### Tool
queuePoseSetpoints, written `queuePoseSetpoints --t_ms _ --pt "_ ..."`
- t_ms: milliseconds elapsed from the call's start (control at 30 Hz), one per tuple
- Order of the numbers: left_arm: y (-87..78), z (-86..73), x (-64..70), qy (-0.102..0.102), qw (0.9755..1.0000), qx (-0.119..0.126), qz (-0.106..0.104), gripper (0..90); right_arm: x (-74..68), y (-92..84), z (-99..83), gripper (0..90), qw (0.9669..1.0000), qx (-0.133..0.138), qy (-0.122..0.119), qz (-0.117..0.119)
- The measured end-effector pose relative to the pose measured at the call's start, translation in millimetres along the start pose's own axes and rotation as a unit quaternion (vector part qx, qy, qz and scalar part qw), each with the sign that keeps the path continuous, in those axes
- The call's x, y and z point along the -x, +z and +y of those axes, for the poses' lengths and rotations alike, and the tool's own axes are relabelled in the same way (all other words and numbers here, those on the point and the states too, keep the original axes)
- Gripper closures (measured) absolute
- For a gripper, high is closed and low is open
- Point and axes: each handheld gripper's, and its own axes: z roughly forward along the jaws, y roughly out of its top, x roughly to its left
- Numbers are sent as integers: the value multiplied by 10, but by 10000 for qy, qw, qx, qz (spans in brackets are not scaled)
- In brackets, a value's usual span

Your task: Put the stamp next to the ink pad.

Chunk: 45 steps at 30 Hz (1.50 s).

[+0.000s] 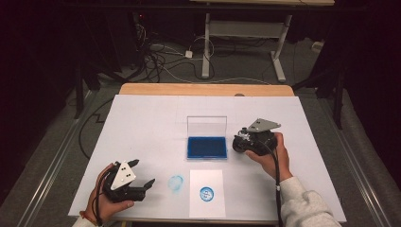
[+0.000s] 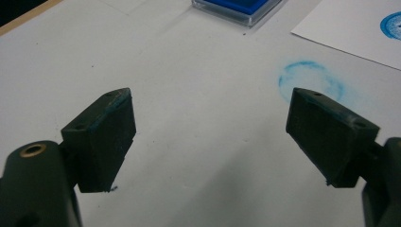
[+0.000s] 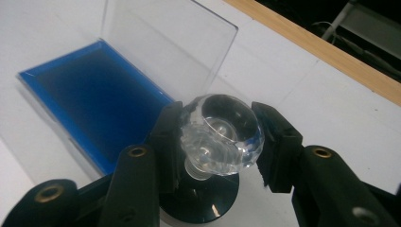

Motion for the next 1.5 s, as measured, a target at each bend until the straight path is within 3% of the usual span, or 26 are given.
queuePoseSetpoints --t_ms 100,400,667,867,1233,1500 --pt "-5 0 -1 0 10000 6 0 163 12 49 -34 572 9999 -20 138 22" --pt "-1 3 -3 98 9999 -4 27 163 -48 134 -97 571 9999 -123 62 45" --pt "3 -1 5 46 10000 -47 -5 163 -79 171 -162 567 9998 -205 42 55" --pt "-2 1 2 43 10000 -54 -5 163 -113 162 -175 491 9995 -294 42 76" --pt "-13 1 -5 40 10000 -42 22 163 -31 -43 -57 366 9991 268 327 79" --pt "-2 1 -8 28 10000 -82 28 163 19 -180 10 309 9978 569 327 -20"
